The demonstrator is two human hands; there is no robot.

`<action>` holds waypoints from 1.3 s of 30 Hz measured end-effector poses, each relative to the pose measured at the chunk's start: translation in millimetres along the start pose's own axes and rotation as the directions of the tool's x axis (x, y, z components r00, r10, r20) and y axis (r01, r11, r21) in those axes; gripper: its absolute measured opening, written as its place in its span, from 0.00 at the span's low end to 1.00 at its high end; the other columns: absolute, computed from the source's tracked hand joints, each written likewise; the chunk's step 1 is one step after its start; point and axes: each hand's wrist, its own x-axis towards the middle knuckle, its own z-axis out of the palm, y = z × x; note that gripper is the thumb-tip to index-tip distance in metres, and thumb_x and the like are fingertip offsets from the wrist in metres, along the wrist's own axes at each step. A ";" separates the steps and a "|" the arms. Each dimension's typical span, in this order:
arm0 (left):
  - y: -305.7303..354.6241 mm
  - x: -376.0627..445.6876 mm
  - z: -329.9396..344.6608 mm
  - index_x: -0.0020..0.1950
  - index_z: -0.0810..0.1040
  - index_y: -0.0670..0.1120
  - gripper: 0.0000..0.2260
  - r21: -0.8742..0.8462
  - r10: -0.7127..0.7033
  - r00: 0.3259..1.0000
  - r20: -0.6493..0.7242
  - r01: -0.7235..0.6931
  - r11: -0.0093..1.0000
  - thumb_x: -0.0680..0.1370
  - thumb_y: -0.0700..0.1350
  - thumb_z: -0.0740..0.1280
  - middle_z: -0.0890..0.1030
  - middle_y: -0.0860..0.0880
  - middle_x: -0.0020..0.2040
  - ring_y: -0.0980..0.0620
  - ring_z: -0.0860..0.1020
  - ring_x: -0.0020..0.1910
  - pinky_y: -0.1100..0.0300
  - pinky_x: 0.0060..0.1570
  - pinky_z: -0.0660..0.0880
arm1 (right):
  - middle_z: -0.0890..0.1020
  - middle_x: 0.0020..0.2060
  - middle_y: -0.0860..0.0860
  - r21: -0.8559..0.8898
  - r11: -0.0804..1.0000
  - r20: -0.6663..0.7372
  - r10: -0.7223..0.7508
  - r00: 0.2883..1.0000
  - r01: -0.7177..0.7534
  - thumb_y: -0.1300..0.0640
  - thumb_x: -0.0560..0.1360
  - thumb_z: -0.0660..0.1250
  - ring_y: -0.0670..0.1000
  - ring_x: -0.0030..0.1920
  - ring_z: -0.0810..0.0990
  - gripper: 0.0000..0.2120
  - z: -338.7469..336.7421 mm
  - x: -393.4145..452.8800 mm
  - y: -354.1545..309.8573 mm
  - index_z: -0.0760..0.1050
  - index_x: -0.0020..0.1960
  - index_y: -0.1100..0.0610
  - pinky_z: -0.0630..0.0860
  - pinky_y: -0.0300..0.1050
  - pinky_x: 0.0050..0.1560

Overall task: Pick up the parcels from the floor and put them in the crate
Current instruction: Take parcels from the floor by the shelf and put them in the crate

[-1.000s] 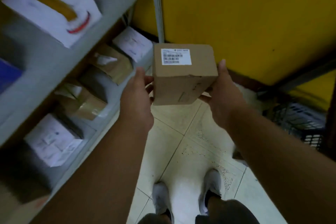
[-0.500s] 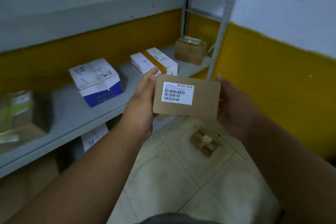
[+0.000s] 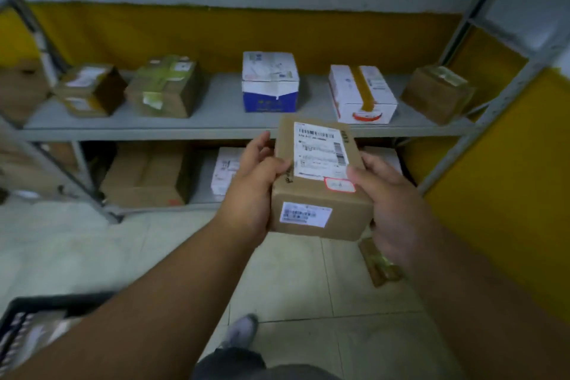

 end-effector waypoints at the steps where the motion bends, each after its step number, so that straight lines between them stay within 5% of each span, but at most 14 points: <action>1: -8.0 -16.4 -4.0 0.73 0.67 0.55 0.26 0.025 0.031 0.999 -0.031 -0.030 0.999 0.77 0.38 0.63 0.83 0.52 0.57 0.47 0.85 0.51 0.51 0.44 0.81 | 0.86 0.54 0.51 0.028 0.995 0.092 0.095 0.991 -0.098 0.57 0.78 0.66 0.53 0.54 0.86 0.14 0.8 -6.5 7.0 0.78 0.63 0.50 0.79 0.54 0.59; 5: -28.4 -79.9 -42.3 0.71 0.67 0.58 0.23 0.102 0.074 0.976 -0.206 -0.053 0.993 0.80 0.36 0.59 0.85 0.59 0.52 0.50 0.85 0.51 0.53 0.46 0.81 | 0.86 0.57 0.54 0.012 0.947 0.372 0.292 0.881 -0.320 0.55 0.74 0.68 0.57 0.57 0.84 0.22 27.6 -24.1 37.4 0.75 0.68 0.52 0.76 0.58 0.63; 8: -25.9 -122.0 -79.7 0.72 0.67 0.62 0.24 0.171 0.063 0.943 -0.325 -0.007 0.985 0.80 0.39 0.60 0.83 0.54 0.58 0.47 0.84 0.55 0.48 0.52 0.81 | 0.86 0.55 0.51 -0.051 0.964 0.410 0.259 0.874 -0.262 0.59 0.78 0.67 0.55 0.53 0.86 0.21 68.0 -43.7 61.3 0.73 0.70 0.47 0.79 0.57 0.59; 14: -19.4 -181.6 -149.6 0.72 0.63 0.66 0.22 0.213 -0.004 0.862 -0.507 0.130 0.968 0.81 0.50 0.65 0.84 0.49 0.53 0.47 0.86 0.47 0.47 0.46 0.83 | 0.84 0.57 0.47 -0.202 0.969 0.469 0.222 0.855 -0.141 0.60 0.78 0.70 0.54 0.55 0.85 0.23 143.1 -83.2 97.5 0.70 0.67 0.39 0.78 0.63 0.62; 20: -15.7 -260.7 -246.5 0.72 0.58 0.70 0.28 0.410 0.117 0.831 -0.544 0.141 0.901 0.78 0.54 0.68 0.78 0.55 0.61 0.54 0.85 0.48 0.55 0.42 0.83 | 0.85 0.50 0.46 -0.220 0.963 0.474 0.247 0.845 -0.158 0.58 0.79 0.69 0.47 0.43 0.88 0.20 249.8 -138.7 148.1 0.68 0.66 0.44 0.85 0.50 0.43; 23: -8.1 -305.5 -309.8 0.74 0.59 0.68 0.27 0.446 0.154 0.796 -0.585 0.158 0.881 0.80 0.51 0.67 0.78 0.62 0.54 0.62 0.83 0.46 0.59 0.44 0.83 | 0.85 0.49 0.47 -0.255 0.954 0.462 0.262 0.847 -0.157 0.53 0.79 0.69 0.48 0.42 0.88 0.14 318.8 -178.3 186.3 0.70 0.62 0.44 0.85 0.53 0.45; 26: 0.4 -342.4 -375.2 0.72 0.58 0.72 0.26 0.451 0.153 0.775 -0.613 0.184 0.873 0.80 0.53 0.66 0.79 0.62 0.55 0.58 0.84 0.49 0.53 0.48 0.83 | 0.85 0.50 0.48 -0.294 0.950 0.467 0.240 0.851 -0.106 0.49 0.79 0.69 0.49 0.43 0.88 0.13 381.6 -212.7 217.7 0.71 0.61 0.43 0.85 0.56 0.47; 29: 10.6 -360.5 -423.8 0.66 0.60 0.78 0.24 0.434 0.134 0.774 -0.619 0.195 0.880 0.80 0.54 0.66 0.80 0.59 0.58 0.54 0.84 0.52 0.47 0.52 0.81 | 0.85 0.49 0.47 -0.300 0.953 0.467 0.188 0.864 -0.045 0.49 0.79 0.68 0.45 0.42 0.87 0.15 427.1 -232.6 233.1 0.69 0.64 0.46 0.85 0.49 0.42; 32: 19.4 -359.4 -454.0 0.69 0.62 0.74 0.24 0.401 0.133 0.781 -0.610 0.160 0.902 0.81 0.49 0.65 0.82 0.60 0.57 0.56 0.84 0.52 0.48 0.54 0.81 | 0.82 0.47 0.41 -0.332 0.943 0.465 0.144 0.873 0.021 0.49 0.81 0.66 0.38 0.39 0.84 0.16 452.8 -238.0 234.5 0.67 0.66 0.47 0.79 0.34 0.33; 39: 39.4 -309.2 -508.0 0.71 0.64 0.68 0.26 0.429 0.129 0.755 -0.643 0.216 0.877 0.80 0.43 0.65 0.79 0.61 0.54 0.59 0.80 0.53 0.57 0.45 0.81 | 0.81 0.54 0.43 -0.518 0.838 0.466 0.107 0.879 0.173 0.51 0.80 0.66 0.46 0.50 0.83 0.14 502.7 -184.1 240.2 0.64 0.61 0.42 0.79 0.38 0.41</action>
